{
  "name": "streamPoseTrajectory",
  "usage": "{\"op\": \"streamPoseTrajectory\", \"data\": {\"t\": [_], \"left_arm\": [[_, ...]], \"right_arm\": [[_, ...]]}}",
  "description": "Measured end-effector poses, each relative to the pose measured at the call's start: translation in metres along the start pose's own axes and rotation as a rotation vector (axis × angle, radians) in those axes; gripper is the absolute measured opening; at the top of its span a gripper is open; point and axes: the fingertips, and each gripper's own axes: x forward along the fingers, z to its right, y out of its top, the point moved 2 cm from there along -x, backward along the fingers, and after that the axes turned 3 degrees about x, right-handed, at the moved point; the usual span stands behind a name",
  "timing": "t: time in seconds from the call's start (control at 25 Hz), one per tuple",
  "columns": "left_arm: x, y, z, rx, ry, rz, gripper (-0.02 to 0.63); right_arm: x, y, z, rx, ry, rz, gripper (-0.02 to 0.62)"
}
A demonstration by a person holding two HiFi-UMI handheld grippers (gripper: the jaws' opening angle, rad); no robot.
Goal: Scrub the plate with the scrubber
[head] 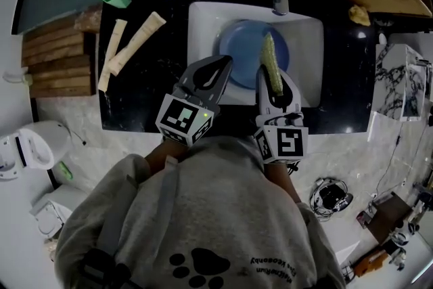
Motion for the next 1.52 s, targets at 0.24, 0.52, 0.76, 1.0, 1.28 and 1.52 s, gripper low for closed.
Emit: {"op": "streamPoseTrajectory", "data": {"t": [0.24,0.52,0.76,1.0,1.28,1.52], "left_arm": [[0.022,-0.022,-0.011,-0.063,0.036,-0.071,0.003],[0.049,-0.063,-0.030,-0.117,0.104,-0.199,0.003],[0.059,-0.097,-0.043,-0.184,0.151,-0.319,0.038],[0.063,-0.123,-0.055,-0.232,0.208,-0.453,0.064],[0.063,-0.149,-0.065,-0.344,0.262,-0.567,0.086],[0.062,-0.167,-0.070,-0.401,0.307,-0.645,0.124]], "right_arm": [[0.021,-0.021,0.019,0.009,0.039,-0.080,0.071],[0.048,-0.048,0.039,0.007,0.091,-0.144,0.071],[0.070,-0.069,0.051,0.016,0.111,-0.191,0.071],[0.086,-0.083,0.055,0.028,0.132,-0.228,0.071],[0.096,-0.098,0.060,0.055,0.134,-0.264,0.071],[0.103,-0.105,0.066,0.070,0.128,-0.281,0.071]]}}
